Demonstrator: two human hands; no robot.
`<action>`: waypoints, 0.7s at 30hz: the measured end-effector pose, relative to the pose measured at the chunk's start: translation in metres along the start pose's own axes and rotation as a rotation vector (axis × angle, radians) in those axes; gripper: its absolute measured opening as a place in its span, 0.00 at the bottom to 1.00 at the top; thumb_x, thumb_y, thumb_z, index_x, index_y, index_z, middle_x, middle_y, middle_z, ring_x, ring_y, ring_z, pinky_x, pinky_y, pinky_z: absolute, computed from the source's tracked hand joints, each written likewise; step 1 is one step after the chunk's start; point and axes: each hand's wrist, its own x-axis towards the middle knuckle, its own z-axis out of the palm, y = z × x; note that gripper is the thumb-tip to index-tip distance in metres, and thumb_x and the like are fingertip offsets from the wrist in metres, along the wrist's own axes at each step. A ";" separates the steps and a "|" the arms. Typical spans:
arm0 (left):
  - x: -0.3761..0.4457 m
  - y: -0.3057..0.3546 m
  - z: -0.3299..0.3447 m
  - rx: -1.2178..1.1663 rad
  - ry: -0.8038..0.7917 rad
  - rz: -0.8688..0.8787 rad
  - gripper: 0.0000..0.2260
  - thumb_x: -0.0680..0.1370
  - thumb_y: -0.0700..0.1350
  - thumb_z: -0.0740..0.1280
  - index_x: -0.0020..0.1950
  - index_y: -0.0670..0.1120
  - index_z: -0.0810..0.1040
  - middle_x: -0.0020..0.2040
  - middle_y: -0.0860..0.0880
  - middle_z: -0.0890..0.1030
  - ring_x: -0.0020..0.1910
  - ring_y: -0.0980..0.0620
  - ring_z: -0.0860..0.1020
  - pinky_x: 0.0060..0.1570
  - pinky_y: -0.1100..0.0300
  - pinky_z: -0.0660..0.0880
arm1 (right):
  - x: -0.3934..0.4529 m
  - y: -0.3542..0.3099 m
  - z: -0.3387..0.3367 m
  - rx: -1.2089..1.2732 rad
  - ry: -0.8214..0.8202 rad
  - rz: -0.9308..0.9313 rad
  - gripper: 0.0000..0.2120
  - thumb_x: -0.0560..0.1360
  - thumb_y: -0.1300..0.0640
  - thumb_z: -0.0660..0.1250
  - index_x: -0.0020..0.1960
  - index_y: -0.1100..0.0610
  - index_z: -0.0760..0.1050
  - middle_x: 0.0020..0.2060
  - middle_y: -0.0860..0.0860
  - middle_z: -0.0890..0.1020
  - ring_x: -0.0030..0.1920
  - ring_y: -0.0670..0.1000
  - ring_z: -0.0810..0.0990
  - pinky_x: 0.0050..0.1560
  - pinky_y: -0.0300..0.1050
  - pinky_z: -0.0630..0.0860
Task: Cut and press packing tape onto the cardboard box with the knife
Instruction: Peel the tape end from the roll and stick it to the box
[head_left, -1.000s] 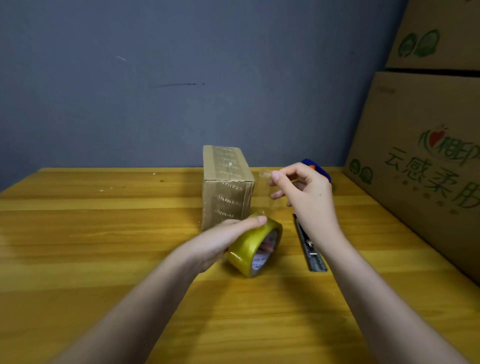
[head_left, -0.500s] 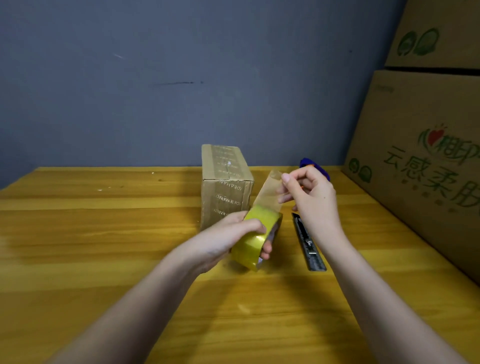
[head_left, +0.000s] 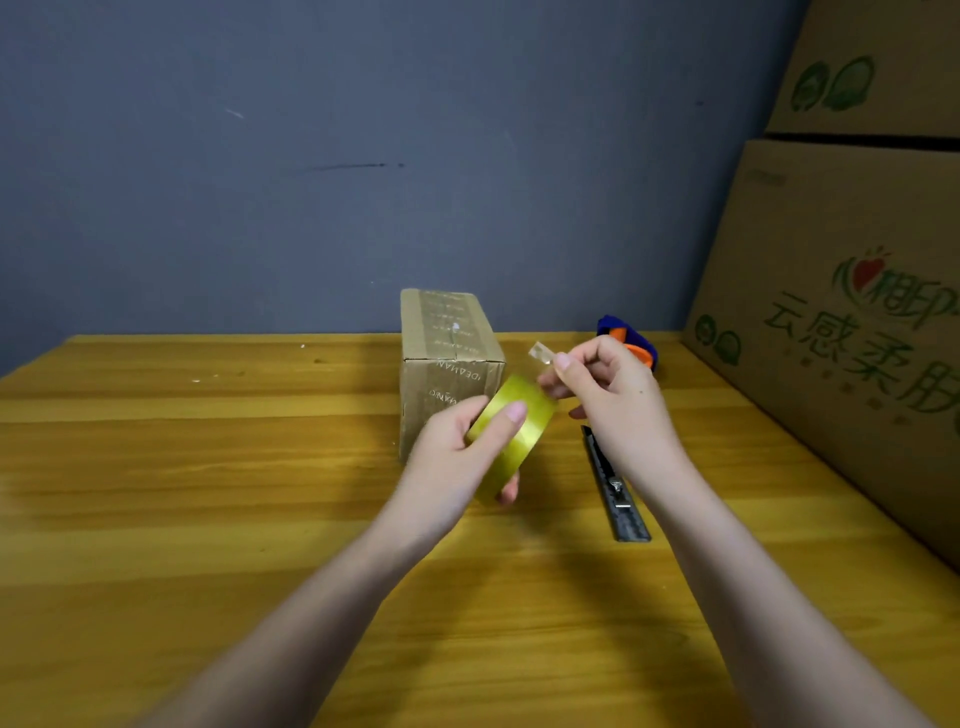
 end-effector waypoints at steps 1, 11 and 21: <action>-0.001 -0.001 0.000 0.008 0.007 0.014 0.13 0.80 0.48 0.62 0.39 0.42 0.72 0.25 0.48 0.75 0.23 0.52 0.74 0.30 0.64 0.72 | 0.000 -0.001 0.000 -0.014 -0.010 -0.003 0.07 0.78 0.57 0.63 0.44 0.59 0.75 0.39 0.46 0.83 0.39 0.37 0.80 0.38 0.27 0.74; -0.007 -0.003 0.001 0.093 0.102 0.136 0.12 0.78 0.48 0.61 0.36 0.45 0.73 0.25 0.48 0.77 0.25 0.54 0.76 0.32 0.66 0.73 | -0.004 -0.012 0.001 -0.051 -0.024 -0.017 0.07 0.77 0.55 0.64 0.43 0.57 0.76 0.42 0.50 0.83 0.47 0.49 0.81 0.53 0.54 0.78; -0.009 -0.004 -0.003 0.185 0.140 0.226 0.09 0.74 0.54 0.63 0.35 0.58 0.76 0.28 0.51 0.79 0.25 0.54 0.78 0.28 0.61 0.74 | -0.002 -0.019 -0.004 -0.116 -0.151 0.004 0.10 0.77 0.52 0.64 0.46 0.59 0.76 0.41 0.50 0.80 0.44 0.51 0.78 0.51 0.52 0.75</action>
